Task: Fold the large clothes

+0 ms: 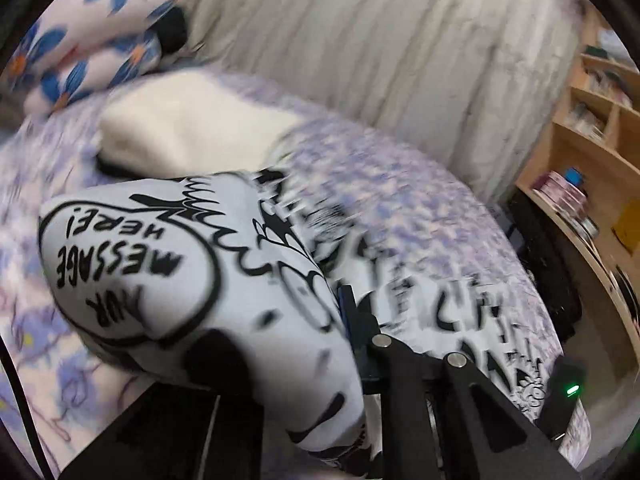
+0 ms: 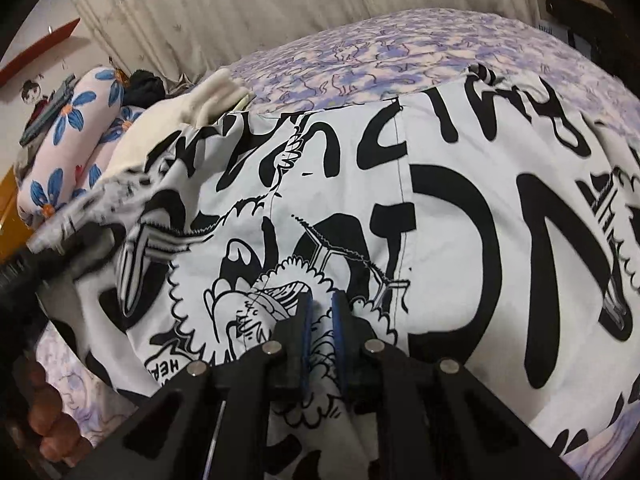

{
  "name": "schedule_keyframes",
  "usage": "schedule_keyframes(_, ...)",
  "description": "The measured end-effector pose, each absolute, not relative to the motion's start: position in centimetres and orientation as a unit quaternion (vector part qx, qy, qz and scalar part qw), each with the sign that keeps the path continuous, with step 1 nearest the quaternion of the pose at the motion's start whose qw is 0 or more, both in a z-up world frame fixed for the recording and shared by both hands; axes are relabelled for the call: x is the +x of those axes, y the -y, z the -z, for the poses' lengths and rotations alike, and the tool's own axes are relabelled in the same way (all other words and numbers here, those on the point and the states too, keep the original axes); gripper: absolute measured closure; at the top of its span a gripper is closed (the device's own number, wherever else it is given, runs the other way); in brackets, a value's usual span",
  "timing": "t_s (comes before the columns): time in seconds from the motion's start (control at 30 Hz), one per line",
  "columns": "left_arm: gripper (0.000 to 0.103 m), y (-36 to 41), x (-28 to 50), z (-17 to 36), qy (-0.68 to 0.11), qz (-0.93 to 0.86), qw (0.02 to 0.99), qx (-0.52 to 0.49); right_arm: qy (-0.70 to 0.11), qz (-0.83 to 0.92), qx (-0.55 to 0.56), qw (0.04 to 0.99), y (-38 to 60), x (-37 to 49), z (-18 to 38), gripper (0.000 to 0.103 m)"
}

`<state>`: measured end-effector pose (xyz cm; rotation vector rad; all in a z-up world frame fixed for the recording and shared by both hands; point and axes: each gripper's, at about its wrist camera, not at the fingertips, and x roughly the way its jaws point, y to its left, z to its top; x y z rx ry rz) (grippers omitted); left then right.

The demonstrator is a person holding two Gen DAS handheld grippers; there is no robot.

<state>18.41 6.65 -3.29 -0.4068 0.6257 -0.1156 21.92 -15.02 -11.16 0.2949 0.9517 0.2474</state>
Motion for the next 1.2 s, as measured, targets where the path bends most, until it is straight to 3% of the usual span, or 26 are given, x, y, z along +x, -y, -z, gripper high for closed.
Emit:
schedule_keyframes(0.43, 0.090, 12.3, 18.0, -3.2, -0.273, 0.221, 0.935, -0.049, -0.449, -0.134, 0.263, 0.843, 24.4, 15.6, 9.0, 0.093)
schedule_keyframes(0.6, 0.090, 20.4, 18.7, 0.2, -0.323, 0.260, 0.910, -0.010, -0.426, 0.012, 0.228, 0.875, 31.9, 11.7, 7.8, 0.093)
schedule_keyframes(0.8, 0.089, 27.4, 17.8, 6.5, -0.377, 0.266, 0.883, 0.079, -0.426, 0.097, 0.262, 0.861, 39.3, 8.9, 9.1, 0.093)
schedule_keyframes(1.07, 0.089, 29.7, 15.6, 5.5, -0.349, 0.285, 0.885, 0.116, -0.404, 0.109, 0.280, 0.864, 42.0, 8.6, 9.1, 0.093)
schedule_keyframes(1.13, 0.073, 30.4, 16.1, 6.5, -0.373, 0.278, 0.876, 0.129, -0.402, 0.108, 0.288, 0.863, 42.2, 8.6, 9.1, 0.093)
schedule_keyframes(1.2, 0.070, 30.8, 16.7, 7.2, -0.393, 0.267, 0.869, 0.136, -0.402, 0.108, 0.291, 0.861, 42.4, 8.7, 8.9, 0.093)
